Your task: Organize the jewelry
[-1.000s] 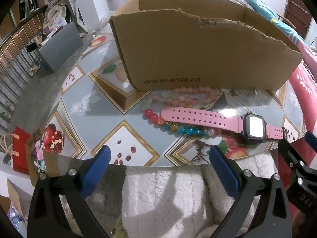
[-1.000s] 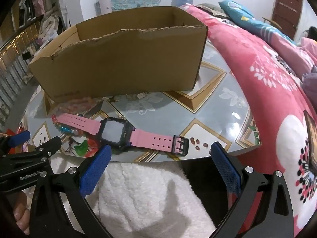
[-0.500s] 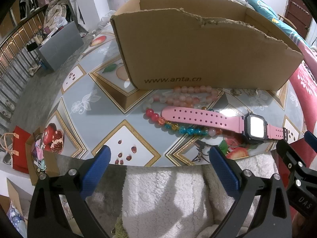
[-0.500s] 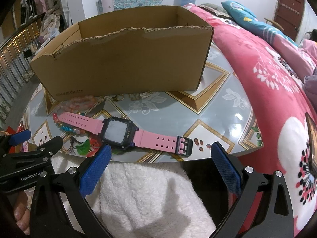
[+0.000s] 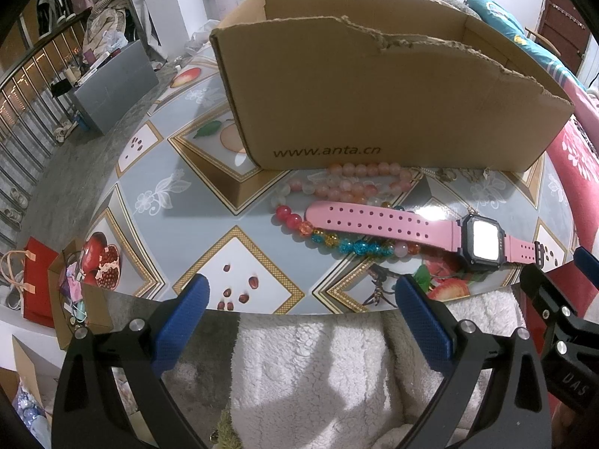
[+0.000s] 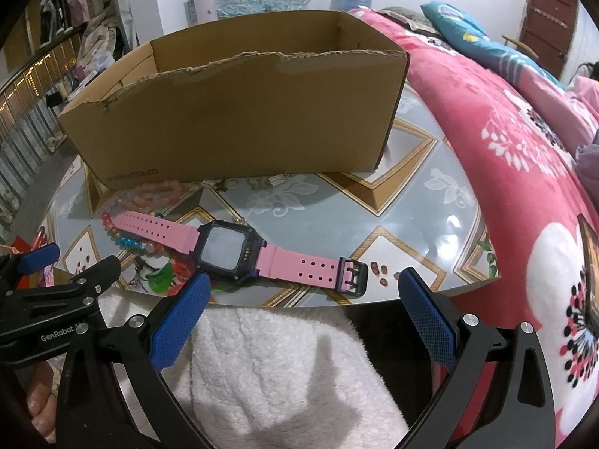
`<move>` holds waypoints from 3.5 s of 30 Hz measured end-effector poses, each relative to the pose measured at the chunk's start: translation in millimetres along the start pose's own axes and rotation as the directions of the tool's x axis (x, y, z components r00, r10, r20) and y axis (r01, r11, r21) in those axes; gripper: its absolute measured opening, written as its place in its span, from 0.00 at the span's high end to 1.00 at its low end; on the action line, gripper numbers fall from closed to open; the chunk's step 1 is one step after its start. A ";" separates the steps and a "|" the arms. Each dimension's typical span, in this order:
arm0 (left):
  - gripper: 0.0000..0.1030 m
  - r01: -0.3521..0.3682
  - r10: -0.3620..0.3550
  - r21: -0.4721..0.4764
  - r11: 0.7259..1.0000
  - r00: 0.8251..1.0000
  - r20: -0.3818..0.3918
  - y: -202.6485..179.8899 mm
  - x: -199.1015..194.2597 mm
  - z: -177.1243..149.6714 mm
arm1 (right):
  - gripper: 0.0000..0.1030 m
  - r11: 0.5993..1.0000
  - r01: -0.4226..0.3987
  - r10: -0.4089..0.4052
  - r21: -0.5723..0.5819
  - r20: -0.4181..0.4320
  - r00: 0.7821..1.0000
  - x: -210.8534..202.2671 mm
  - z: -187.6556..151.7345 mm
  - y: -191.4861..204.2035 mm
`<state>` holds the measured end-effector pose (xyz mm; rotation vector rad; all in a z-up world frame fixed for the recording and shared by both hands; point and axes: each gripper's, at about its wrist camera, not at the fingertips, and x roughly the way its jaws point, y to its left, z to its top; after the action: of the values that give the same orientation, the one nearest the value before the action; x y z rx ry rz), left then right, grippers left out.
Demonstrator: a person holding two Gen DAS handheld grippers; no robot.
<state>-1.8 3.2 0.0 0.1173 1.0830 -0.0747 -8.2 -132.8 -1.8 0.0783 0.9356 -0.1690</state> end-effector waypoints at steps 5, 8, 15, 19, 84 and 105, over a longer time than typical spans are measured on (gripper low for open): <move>0.05 0.000 0.000 -0.001 1.000 1.000 0.000 0.0 0.1 0.1 | 0.07 1.000 0.004 -0.004 -0.005 0.002 1.000 0.4 0.9 3.4; 0.05 0.000 0.000 -0.001 1.000 1.000 0.001 0.1 -0.1 -0.1 | 0.07 1.000 0.005 -0.005 -0.006 0.003 1.000 0.1 0.7 4.0; 0.06 0.000 0.000 0.000 1.000 1.000 0.000 0.2 0.1 -0.1 | 0.07 1.000 0.005 -0.005 -0.010 0.007 1.000 -1.1 2.9 5.1; 0.05 0.001 -0.001 -0.001 1.000 1.000 -0.001 0.9 0.7 -0.2 | 0.07 1.000 0.004 -0.004 -0.012 0.007 1.000 -1.4 2.2 5.2; 0.12 0.272 -0.300 0.142 0.952 0.923 0.241 1.1 -4.4 -2.6 | 0.57 0.737 -0.304 0.298 -0.604 -0.114 0.948 38.8 11.2 49.9; 0.17 0.022 -0.092 0.262 0.965 0.962 0.259 -58.5 19.6 8.5 | 0.55 0.731 -0.333 0.347 -0.595 -0.095 0.933 44.6 2.2 32.3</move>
<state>7.9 -56.0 -16.9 0.3010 0.8005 -0.2766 25.2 -106.3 -36.7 -0.3486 0.8985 0.4815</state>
